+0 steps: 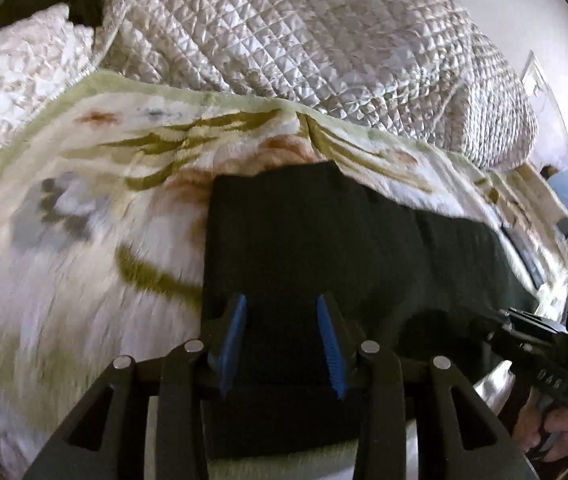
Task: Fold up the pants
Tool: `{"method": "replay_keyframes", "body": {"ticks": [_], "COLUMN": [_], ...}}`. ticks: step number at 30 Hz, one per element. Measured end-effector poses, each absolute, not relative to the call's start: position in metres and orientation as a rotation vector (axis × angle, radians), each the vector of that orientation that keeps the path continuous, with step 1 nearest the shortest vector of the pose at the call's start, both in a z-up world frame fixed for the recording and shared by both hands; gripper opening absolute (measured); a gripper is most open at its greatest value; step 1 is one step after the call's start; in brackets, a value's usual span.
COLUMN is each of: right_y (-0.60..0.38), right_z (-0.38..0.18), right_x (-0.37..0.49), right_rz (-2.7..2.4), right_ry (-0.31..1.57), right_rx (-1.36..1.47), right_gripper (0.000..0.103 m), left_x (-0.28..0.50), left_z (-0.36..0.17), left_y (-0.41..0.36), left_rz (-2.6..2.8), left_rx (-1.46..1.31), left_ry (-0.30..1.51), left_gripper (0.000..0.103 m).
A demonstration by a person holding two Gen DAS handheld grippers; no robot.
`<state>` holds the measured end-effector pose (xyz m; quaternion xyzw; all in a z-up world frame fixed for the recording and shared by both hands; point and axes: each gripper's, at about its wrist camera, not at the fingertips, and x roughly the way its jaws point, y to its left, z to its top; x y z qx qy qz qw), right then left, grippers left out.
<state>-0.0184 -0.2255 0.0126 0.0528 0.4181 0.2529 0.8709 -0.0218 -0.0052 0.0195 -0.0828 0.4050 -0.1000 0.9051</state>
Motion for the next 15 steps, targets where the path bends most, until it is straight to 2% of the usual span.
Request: {"method": "replay_keyframes", "body": {"ticks": [2,15], "right_y": [-0.224,-0.239], "right_z": [0.010,0.014], "right_x": [-0.032,-0.042], "right_rz": [0.518,0.430], "right_ry": [0.819,0.801], "right_rx": [0.072,0.041], "right_gripper": [0.011,0.013], "left_x": [-0.031,-0.049], "left_z": [0.017,0.016], "left_y": [-0.007,-0.007], "left_rz": [-0.192,-0.167], "left_rx": [-0.139,-0.111], "left_ry": [0.821,0.791], "left_gripper": [0.040,0.040]}}
